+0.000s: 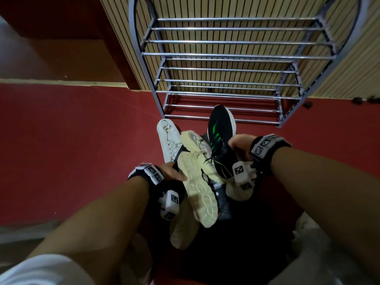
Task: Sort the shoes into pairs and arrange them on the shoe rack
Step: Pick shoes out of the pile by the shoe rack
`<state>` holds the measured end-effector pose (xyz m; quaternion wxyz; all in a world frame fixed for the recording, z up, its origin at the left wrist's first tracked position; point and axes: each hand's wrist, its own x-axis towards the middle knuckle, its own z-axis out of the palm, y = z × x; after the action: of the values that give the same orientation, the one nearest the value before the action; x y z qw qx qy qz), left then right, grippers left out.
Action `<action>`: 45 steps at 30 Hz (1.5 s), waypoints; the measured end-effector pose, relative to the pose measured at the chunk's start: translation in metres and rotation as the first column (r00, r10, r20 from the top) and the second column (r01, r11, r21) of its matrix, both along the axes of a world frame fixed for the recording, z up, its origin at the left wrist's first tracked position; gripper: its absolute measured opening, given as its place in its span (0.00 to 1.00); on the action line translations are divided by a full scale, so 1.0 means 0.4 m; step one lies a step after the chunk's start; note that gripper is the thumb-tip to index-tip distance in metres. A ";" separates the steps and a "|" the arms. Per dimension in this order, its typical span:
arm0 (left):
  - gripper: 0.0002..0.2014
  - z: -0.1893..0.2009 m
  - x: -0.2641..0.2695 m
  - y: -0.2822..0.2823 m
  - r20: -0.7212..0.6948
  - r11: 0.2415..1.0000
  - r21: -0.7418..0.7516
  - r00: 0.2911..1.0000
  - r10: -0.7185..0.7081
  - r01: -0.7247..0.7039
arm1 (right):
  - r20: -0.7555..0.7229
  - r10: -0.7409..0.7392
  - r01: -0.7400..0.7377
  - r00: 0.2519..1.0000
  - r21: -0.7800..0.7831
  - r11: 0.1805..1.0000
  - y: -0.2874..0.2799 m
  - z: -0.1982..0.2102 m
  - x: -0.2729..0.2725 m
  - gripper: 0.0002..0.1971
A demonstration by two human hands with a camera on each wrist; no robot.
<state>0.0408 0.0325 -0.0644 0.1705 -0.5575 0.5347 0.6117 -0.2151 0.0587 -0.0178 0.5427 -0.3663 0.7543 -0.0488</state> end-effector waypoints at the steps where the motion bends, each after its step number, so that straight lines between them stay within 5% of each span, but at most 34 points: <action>1: 0.30 0.010 -0.011 -0.003 0.004 1.000 0.003 1.000 0.005 -0.005 | -0.004 -0.011 0.011 1.000 0.006 1.000 0.006 0.005 0.007 0.07; 5: 0.23 0.030 -0.045 -0.008 0.042 0.993 -0.080 0.995 0.094 -0.090 | -0.078 -0.063 0.063 0.995 -0.002 0.998 0.019 -0.010 -0.005 0.08; 10: 0.50 -0.005 -0.082 -0.017 0.191 0.970 -0.240 0.979 0.072 -0.024 | -0.103 -0.096 0.100 0.990 0.031 0.995 0.023 -0.028 -0.019 0.07; 19: 0.30 -0.011 -0.117 0.004 0.136 0.973 -0.226 0.988 0.071 -0.039 | -0.168 0.042 -0.031 0.985 0.062 0.998 0.050 -0.045 -0.035 0.02; 23: 0.23 0.003 -0.105 -0.010 0.069 0.970 -0.198 0.985 0.158 -0.142 | -0.324 0.161 -0.152 0.932 0.051 0.987 0.052 -0.068 -0.049 0.15; 26: 0.19 0.031 -0.096 -0.028 0.034 0.948 -0.217 0.969 0.244 -0.231 | -0.375 0.330 -0.297 0.866 0.143 0.944 0.022 -0.052 -0.025 0.13; 32: 0.15 0.123 -0.108 -0.098 -0.194 0.810 -0.320 0.871 0.452 -0.492 | -0.440 0.257 -0.360 0.861 -0.169 0.917 -0.034 -0.020 0.014 0.09; 34: 0.14 0.146 -0.120 -0.113 -0.278 0.741 -0.309 0.802 0.529 -0.596 | -0.286 0.181 -0.273 0.941 -0.324 0.906 -0.048 -0.002 0.047 0.14; 36: 0.17 0.164 -0.128 -0.123 -0.339 0.683 -0.256 0.725 0.599 -0.684 | 0.071 0.166 -0.138 0.984 -0.296 0.945 -0.052 0.016 0.085 0.19; 39: 0.27 0.169 -0.130 -0.137 -0.412 0.623 -0.159 0.625 0.663 -0.766 | 0.417 0.025 0.038 0.908 -0.143 0.989 -0.056 0.019 0.103 0.27; 41: 0.27 0.174 -0.130 -0.139 -0.434 0.630 -0.148 0.622 0.651 -0.762 | 0.488 0.015 0.032 0.873 -0.089 0.996 -0.058 0.022 0.093 0.29; 45: 0.23 0.188 -0.147 -0.129 -0.423 0.712 -0.211 0.719 0.551 -0.670 | 0.633 0.052 -0.006 0.772 -0.075 0.997 -0.045 0.049 0.077 0.16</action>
<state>-0.0182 -0.0192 0.0107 -0.2386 -0.6147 0.4366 0.6120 -0.1842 0.0408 0.0018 0.7530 -0.3584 0.5193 -0.1869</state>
